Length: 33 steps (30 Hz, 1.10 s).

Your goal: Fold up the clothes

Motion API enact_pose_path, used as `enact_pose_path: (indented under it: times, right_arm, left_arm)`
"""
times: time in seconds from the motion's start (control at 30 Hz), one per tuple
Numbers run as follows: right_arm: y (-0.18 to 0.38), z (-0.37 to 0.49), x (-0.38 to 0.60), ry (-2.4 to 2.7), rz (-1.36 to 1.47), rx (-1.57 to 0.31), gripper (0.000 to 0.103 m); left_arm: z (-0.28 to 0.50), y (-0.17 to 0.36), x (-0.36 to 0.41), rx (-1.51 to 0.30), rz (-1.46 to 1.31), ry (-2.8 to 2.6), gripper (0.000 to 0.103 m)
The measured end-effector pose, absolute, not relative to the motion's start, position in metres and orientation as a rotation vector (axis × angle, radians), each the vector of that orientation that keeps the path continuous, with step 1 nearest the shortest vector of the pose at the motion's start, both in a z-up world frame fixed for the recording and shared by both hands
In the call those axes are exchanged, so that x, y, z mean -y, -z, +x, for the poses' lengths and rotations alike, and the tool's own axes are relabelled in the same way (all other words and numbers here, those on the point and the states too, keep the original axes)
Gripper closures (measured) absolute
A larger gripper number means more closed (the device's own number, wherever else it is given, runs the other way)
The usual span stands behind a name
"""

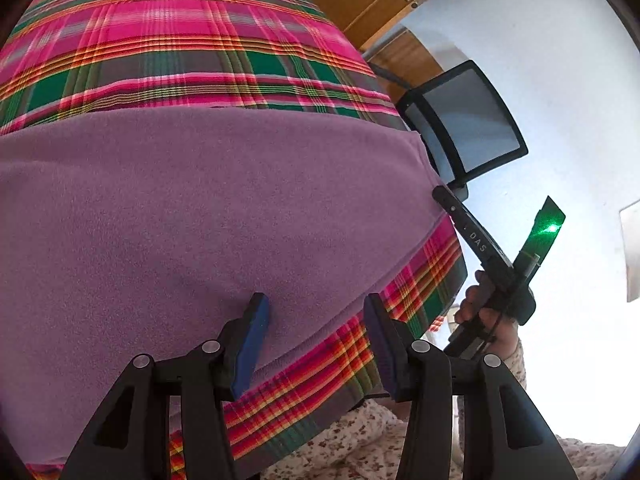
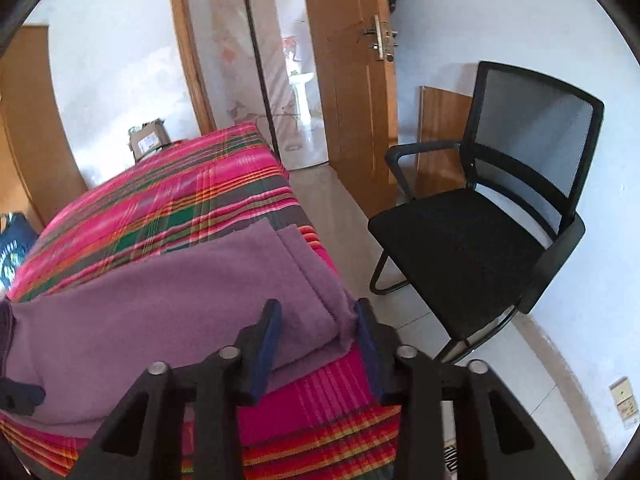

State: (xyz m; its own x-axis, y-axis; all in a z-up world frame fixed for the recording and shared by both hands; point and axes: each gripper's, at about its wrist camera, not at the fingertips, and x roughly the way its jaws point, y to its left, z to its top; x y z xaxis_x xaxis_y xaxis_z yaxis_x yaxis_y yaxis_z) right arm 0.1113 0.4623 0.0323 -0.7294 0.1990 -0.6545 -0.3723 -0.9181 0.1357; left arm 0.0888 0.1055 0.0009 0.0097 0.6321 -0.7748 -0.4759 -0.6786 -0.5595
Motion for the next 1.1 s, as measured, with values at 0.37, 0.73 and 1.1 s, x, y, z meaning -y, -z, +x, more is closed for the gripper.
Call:
enact_pose_path:
  times: [0.37,0.73,1.1]
  right_arm:
    - [-0.029,0.116,-0.471,-2.677,-0.932,-0.465,0.074]
    - [-0.026,0.113,-0.473,-2.692,-0.942,-0.508,0.091]
    - [-0.024,0.115,-0.485,-2.664,-0.924,-0.535,0.093]
  left_arm:
    - [0.088,-0.002,-0.105,0.171,-1.499,-1.778,0.052]
    - [0.091,-0.003,-0.109,0.148,-1.492,-1.786,0.052]
    - [0.095,-0.001,-0.113,0.131,-1.494,-1.742,0.052]
